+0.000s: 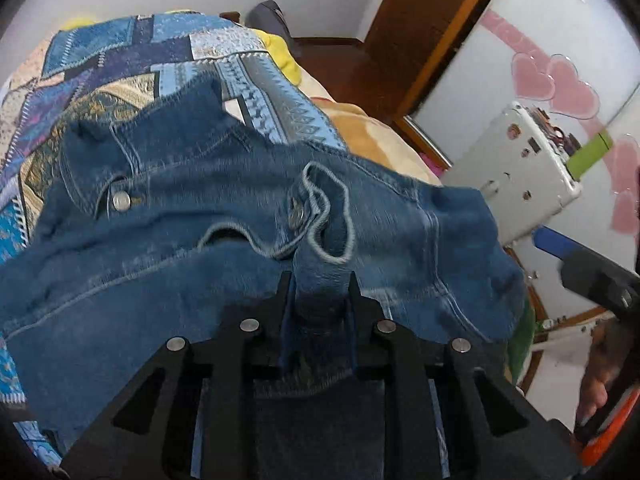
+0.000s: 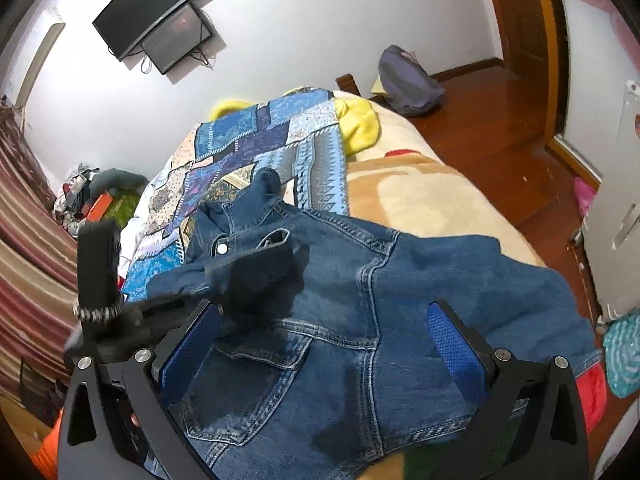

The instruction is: Fold large clothes

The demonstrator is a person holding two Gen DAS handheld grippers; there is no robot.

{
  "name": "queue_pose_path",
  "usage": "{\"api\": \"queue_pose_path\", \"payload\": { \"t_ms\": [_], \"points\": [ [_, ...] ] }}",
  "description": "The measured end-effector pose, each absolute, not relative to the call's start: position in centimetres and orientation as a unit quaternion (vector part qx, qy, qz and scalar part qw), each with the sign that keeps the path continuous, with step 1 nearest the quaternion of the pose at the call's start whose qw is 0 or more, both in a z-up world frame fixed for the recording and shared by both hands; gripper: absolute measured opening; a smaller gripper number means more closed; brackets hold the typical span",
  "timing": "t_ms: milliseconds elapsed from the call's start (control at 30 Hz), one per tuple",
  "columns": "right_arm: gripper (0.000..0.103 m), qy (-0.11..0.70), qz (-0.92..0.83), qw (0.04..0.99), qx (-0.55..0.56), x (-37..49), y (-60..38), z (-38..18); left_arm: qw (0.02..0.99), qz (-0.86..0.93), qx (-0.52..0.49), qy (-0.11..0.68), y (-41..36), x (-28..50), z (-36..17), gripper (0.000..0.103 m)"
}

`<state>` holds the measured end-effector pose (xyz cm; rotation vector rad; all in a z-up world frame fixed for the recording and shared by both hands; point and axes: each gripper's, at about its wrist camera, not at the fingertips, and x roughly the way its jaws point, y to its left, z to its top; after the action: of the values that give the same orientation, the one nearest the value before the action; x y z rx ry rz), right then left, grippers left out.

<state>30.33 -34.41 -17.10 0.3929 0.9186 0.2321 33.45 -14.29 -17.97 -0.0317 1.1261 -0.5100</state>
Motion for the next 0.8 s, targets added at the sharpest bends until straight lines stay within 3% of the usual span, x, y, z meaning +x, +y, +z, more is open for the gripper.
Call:
{"api": "queue_pose_path", "payload": {
  "t_ms": [33, 100, 300, 567, 800],
  "points": [
    [0.103, 0.442, 0.113, 0.869, 0.19, 30.5, -34.3, -17.3, 0.812, -0.245, -0.023, 0.53, -14.1, 32.9, -17.8, 0.032],
    [0.103, 0.449, 0.121, 0.864, 0.193, 31.2, -33.7, -17.7, 0.813, -0.247, -0.039, 0.526, -12.3, 32.5, -16.9, 0.056],
    [0.103, 0.477, 0.156, 0.844, 0.186, 34.6, -30.1, -19.3, 0.86, -0.163, -0.039, 0.482, -3.9, 32.1, -15.0, 0.084],
    [0.103, 0.507, 0.145, 0.842, 0.114, 40.8, -25.9, -22.1, 0.86, 0.039, -0.033, 0.507, 12.5, 33.9, -19.1, 0.085],
    [0.103, 0.522, 0.152, 0.837, 0.069, 48.1, -22.9, -23.4, 0.818, 0.018, -0.162, 0.552, 20.1, 37.4, -25.9, 0.085]
  ]
}}
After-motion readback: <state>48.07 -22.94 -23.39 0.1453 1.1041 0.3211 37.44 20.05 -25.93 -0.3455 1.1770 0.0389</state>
